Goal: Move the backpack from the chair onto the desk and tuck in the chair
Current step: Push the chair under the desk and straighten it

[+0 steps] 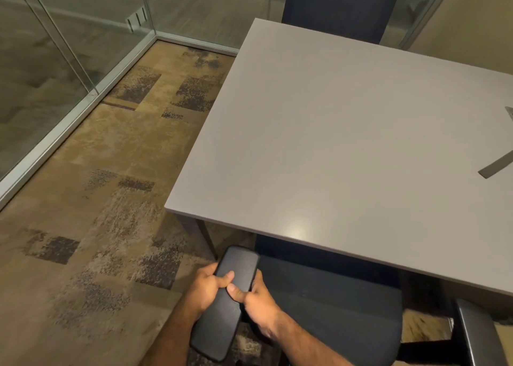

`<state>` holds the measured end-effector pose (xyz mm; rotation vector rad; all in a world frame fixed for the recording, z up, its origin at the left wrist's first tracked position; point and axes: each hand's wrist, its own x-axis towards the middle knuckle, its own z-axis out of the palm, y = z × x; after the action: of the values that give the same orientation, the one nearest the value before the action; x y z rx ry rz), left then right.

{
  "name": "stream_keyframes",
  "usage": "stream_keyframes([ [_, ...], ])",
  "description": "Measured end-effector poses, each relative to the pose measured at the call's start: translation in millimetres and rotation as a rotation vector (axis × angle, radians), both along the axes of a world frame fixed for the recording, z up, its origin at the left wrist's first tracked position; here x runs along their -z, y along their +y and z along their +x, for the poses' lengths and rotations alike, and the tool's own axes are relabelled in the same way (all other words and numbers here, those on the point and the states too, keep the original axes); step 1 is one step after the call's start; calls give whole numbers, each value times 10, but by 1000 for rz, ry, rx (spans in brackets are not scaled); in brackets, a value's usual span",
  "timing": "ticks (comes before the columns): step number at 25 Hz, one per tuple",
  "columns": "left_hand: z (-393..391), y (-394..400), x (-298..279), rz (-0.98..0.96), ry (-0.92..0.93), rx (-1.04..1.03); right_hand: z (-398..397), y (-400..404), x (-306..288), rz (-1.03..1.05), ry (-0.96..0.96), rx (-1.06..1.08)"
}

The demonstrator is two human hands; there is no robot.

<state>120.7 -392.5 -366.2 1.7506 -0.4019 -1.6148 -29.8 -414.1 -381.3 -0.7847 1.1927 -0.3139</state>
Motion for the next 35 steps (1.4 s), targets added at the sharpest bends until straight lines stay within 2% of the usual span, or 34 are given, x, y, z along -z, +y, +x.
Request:
stream_keyframes([
  [6,-18,-42,-31,-23,-93,83,-49,-53,95,-47,58,-69],
  [9,-73,22,-113,-43,-373,258,-149,-92,-55,-143,179,-194],
  [11,-111,81,-214,-50,-640,465,-264,-140,-277,-271,283,-268],
  [13,-185,112,-366,-148,-931,652,-410,-192,-541,-402,398,-341],
  [15,-284,102,-564,-277,-1061,727,-568,-215,-834,-547,520,-429],
  [18,-480,-1,-1009,-377,-1147,799,-846,-209,-1338,-815,719,-575],
  [22,-769,-122,-1685,-442,-1254,859,-1279,-172,-1950,-978,921,-645],
  [28,-1271,-26,-2598,-570,-1345,884,-1928,86,-2629,-1080,1043,-547],
  [35,-1767,582,-3306,-566,-1442,872,-2571,656,-3164,-1162,1068,-483],
])
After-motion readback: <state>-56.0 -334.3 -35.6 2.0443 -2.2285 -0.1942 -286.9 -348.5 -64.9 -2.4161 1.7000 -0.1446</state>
